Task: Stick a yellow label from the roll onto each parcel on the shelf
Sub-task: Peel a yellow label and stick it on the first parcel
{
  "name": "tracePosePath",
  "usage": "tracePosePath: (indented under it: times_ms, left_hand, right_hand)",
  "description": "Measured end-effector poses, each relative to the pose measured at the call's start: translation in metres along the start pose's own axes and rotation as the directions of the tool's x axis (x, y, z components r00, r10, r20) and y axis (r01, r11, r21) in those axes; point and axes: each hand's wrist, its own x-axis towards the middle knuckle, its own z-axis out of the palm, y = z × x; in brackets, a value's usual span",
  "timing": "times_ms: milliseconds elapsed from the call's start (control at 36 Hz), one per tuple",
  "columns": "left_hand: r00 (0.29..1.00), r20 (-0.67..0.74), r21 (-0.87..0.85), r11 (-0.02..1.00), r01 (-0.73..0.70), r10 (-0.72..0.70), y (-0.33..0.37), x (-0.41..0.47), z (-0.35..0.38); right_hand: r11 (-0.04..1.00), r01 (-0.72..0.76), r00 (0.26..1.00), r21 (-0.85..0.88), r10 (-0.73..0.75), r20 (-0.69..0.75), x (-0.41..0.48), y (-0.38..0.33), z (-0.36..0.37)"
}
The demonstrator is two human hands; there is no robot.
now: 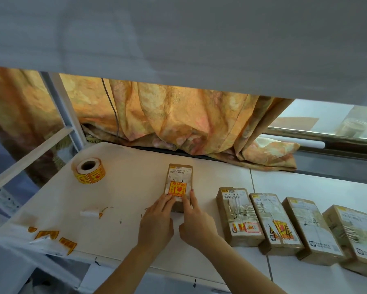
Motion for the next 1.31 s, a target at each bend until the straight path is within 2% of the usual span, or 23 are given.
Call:
tracePosePath:
  times_ms: [333, 500, 583, 778, 861, 944, 1306]
  left_hand:
    - [0.999, -0.007, -0.007, 0.999, 0.048, -0.048, 0.006, -0.001, 0.0]
    - [0.997, 0.049, -0.009, 0.998, 0.054, -0.054, 0.008, 0.003, -0.005]
    - [0.996, 0.079, 0.011, 0.999, 0.051, -0.051, 0.008, 0.005, -0.009]
    - [0.999, 0.032, -0.011, 1.0, -0.026, 0.026, 0.007, -0.005, -0.017]
    - [0.999, 0.024, -0.029, 0.999, 0.027, -0.027, 0.009, -0.012, -0.023]
    - [0.997, 0.013, -0.011, 0.997, 0.071, -0.071, 0.006, -0.018, -0.029]
    - [0.964, -0.025, 0.044, 0.963, 0.265, -0.264, -0.057, -0.071, -0.064]
  right_hand:
    - [0.999, 0.002, 1.0, 0.033, -0.002, 0.006, -0.002, 0.0, 0.0]
    - [0.996, 0.031, 0.999, 0.078, -0.033, 0.02, -0.003, 0.005, -0.005]
    - [0.994, 0.057, 0.998, 0.093, -0.057, -0.006, -0.006, 0.011, -0.009]
    - [0.99, 0.121, 0.987, 0.074, -0.112, -0.113, -0.024, 0.017, -0.008]
    - [0.985, 0.152, 0.972, 0.078, -0.136, -0.189, -0.028, 0.015, -0.006]
    - [0.98, 0.184, 0.965, 0.078, -0.165, -0.205, -0.03, 0.008, -0.007]
    - [0.94, 0.322, 0.945, 0.11, -0.313, -0.096, -0.026, -0.058, 0.027]
